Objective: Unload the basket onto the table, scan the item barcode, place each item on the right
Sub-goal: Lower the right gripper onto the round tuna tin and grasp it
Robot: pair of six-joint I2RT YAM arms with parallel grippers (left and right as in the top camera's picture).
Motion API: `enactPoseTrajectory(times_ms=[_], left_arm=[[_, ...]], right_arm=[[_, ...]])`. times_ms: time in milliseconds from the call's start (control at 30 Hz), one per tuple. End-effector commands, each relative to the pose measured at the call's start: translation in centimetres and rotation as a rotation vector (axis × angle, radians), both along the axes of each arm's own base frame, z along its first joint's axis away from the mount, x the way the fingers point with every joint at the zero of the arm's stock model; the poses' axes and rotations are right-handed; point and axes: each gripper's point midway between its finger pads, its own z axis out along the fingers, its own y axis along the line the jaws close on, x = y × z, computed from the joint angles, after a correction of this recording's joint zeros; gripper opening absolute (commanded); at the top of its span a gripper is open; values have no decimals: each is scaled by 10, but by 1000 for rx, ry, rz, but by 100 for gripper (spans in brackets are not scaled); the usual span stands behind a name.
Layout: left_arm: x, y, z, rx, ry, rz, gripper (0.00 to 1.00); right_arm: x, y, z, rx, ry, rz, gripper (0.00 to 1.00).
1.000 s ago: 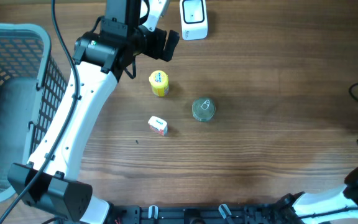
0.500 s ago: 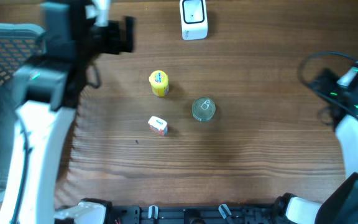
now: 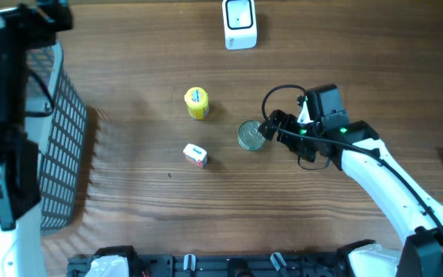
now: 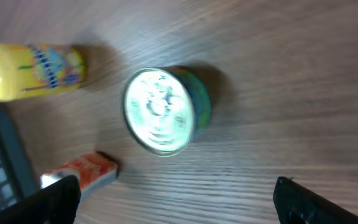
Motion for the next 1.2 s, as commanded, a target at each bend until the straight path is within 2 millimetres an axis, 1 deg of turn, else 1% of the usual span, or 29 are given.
enactPoseTrajectory(times_ms=[0, 33, 100, 133, 167, 200, 267, 333, 400, 433, 500, 633, 733, 767, 833, 1000, 1167], left_arm=[[-16, 19, -20, 145, 96, 98, 100], [-27, 18, -24, 175, 106, 99, 100], [-64, 15, -35, 232, 85, 108, 100], [-72, 14, -40, 232, 72, 109, 100], [-86, 12, -47, 230, 34, 110, 100], [-93, 12, -54, 231, 13, 112, 100], [-98, 11, -70, 232, -18, 115, 100], [-93, 12, -79, 233, -32, 117, 100], [-80, 13, -83, 232, -21, 116, 100], [-74, 13, -87, 223, -7, 113, 100], [-61, 14, -97, 197, 25, 103, 100], [-58, 14, -100, 196, 40, 101, 100], [-58, 14, -102, 196, 45, 101, 100], [-58, 14, -102, 196, 45, 101, 100], [-58, 14, -102, 196, 45, 101, 100], [-58, 14, -101, 197, 43, 101, 100], [-58, 14, -101, 197, 42, 101, 100]], right_arm=[[-1, -17, -6, -78, 34, -108, 100], [-2, -20, -8, -96, 37, -115, 100], [1, -24, -8, -116, 27, -127, 100], [1, -25, -8, -116, 29, -135, 100], [0, -24, -8, -108, 43, -167, 100], [1, -24, -8, -116, 43, -187, 100], [2, -24, -4, -179, 28, -223, 100], [-4, -28, 6, -254, 56, -294, 100], [-10, -20, 18, -261, 135, -354, 100], [-7, -17, 18, -260, 155, -371, 100], [2, -7, 11, -249, 192, -367, 100], [20, 11, -16, -251, 282, -358, 100], [31, 22, -21, -253, 286, -345, 100], [38, 31, -18, -246, 272, -333, 100], [39, 36, -22, -238, 287, -366, 100], [34, 46, -47, -214, 379, -404, 100], [35, 48, -60, -218, 401, -417, 100]])
